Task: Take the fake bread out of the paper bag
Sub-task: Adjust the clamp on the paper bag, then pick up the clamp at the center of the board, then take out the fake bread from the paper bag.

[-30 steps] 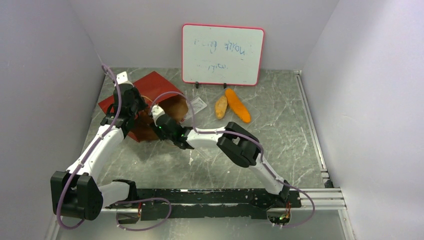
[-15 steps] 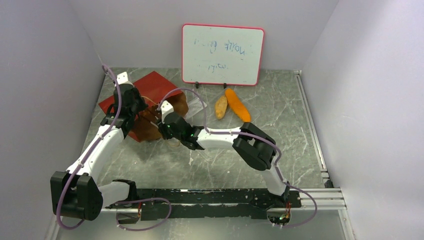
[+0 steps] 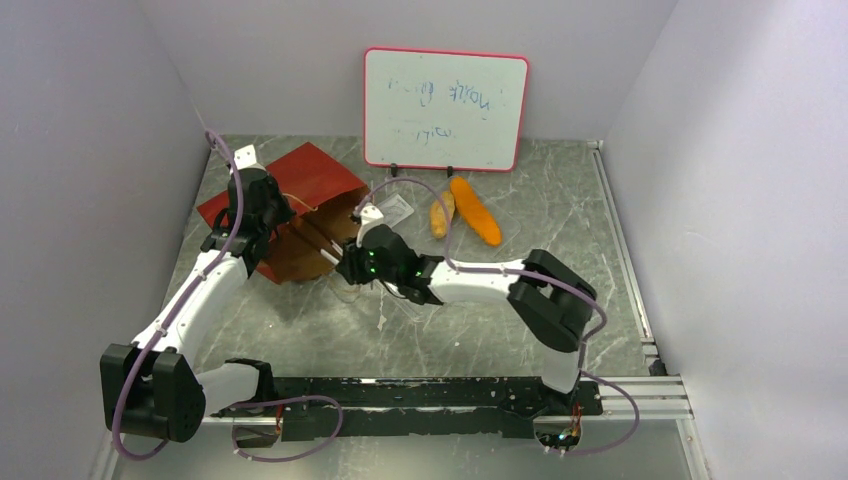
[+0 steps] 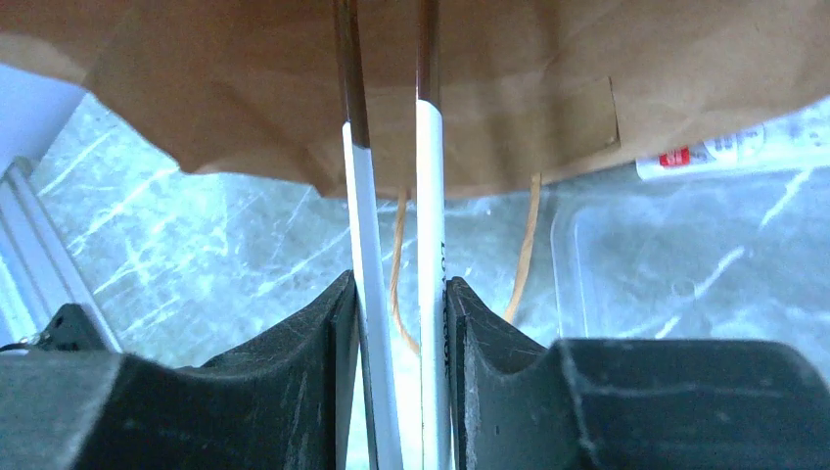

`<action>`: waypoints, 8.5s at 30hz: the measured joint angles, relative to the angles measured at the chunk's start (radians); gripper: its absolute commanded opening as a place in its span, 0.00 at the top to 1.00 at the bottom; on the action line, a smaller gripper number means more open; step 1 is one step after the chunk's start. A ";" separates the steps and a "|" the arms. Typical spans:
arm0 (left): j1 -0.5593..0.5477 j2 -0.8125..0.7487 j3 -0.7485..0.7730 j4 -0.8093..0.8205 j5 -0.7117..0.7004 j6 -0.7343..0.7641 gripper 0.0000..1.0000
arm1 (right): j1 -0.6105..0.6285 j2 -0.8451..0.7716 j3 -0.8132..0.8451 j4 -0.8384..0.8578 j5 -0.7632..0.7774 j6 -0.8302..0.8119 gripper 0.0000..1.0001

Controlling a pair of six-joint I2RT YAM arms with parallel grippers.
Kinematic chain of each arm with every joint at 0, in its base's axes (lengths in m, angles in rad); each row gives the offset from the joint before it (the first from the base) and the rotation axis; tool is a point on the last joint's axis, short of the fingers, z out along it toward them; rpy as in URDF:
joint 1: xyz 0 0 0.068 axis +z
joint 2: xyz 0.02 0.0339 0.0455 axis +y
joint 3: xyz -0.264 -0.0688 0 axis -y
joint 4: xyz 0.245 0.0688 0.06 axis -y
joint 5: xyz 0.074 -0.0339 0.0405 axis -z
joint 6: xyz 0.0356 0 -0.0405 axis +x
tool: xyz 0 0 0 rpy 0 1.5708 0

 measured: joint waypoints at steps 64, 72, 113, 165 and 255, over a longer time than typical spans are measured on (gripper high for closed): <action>-0.006 -0.045 -0.024 0.000 -0.008 0.004 0.93 | 0.283 -0.355 -0.396 0.394 0.350 -0.219 0.09; -0.006 -0.045 -0.024 0.001 -0.008 0.004 0.93 | 0.282 -0.191 -0.323 0.308 0.395 -0.241 0.05; -0.006 0.004 -0.024 0.019 -0.008 0.005 0.93 | 0.176 0.061 -0.237 0.250 0.229 -0.212 0.21; -0.006 0.003 -0.025 0.031 -0.008 0.003 0.93 | 0.137 0.039 -0.238 0.179 0.195 -0.172 0.74; -0.006 -0.123 -0.080 -0.029 0.015 -0.048 0.93 | -0.047 0.382 0.499 -0.035 -0.203 0.133 0.61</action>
